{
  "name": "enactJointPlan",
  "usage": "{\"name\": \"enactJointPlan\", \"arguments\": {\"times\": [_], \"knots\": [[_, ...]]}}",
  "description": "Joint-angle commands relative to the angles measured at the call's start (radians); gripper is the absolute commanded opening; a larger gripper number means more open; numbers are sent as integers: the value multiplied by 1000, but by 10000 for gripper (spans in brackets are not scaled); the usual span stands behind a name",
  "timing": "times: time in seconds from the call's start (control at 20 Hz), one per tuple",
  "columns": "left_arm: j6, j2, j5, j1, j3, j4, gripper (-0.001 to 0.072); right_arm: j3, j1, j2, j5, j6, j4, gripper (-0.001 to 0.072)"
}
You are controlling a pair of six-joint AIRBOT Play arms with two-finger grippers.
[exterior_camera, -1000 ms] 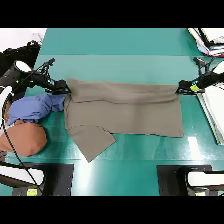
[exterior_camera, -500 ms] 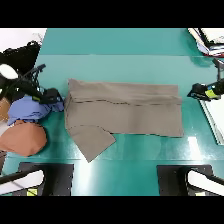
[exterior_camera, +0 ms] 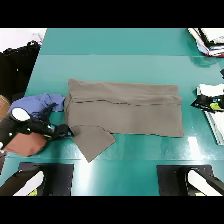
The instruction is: Fold the shirts.
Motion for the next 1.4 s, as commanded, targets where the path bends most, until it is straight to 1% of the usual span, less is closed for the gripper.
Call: {"name": "enactJointPlan", "arguments": {"times": [0.0, 0.1, 0.2, 0.25, 0.3, 0.35, 0.5, 0.55, 0.6, 0.65, 0.8, 0.85, 0.9, 0.95, 1.05, 1.25, 1.35], "knots": [[-34, 18, 110, -97, -78, -50, 500, -11, 1, 31, -6, 0, 1, 378], [-39, 18, 165, -132, -78, -79, 500, -11, 1, 49, 1, 0, 1, 378], [-40, 18, 190, -132, -76, -109, 499, -12, -4, 72, 19, -2, -2, 377], [-40, 18, 190, -132, -71, -113, 469, -12, -16, 82, 40, -7, -3, 378], [-34, 18, 185, -132, -64, -114, 205, -12, -34, 89, 70, -11, -4, 378], [-27, 18, 184, -132, -56, -115, 19, -12, -64, 94, 107, -25, -4, 378], [-28, 18, 163, -132, -11, -115, 21, -13, -171, 71, 240, -52, -11, 378], [-26, 18, 153, -132, 6, -115, 21, -13, -209, 53, 278, -55, -11, 402], [-18, 18, 145, -132, 24, -116, 21, -15, -243, 30, 313, -54, -10, 530], [-10, 18, 137, -132, 39, -115, 21, -31, -268, 10, 330, -54, -7, 558], [-7, 18, 132, -132, 63, -116, 22, -166, -306, -39, 299, -54, 31, 548], [-3, 18, 132, -132, 64, -116, 21, -225, -306, -53, 263, -54, 64, 534], [-3, 18, 133, -132, 65, -116, 21, -278, -306, -64, 220, -61, 106, 450], [-3, 18, 133, -132, 65, -116, 22, -319, -306, -75, 177, -71, 150, 439], [-3, 18, 133, -132, 65, -116, 21, -378, -303, -94, 105, -80, 219, 438], [-3, 18, 139, -132, 65, -116, 22, -404, -257, -117, 46, -89, 235, 421], [-3, 18, 132, -132, 65, -115, 22, -404, -217, -117, 40, -107, 231, 187]]}}
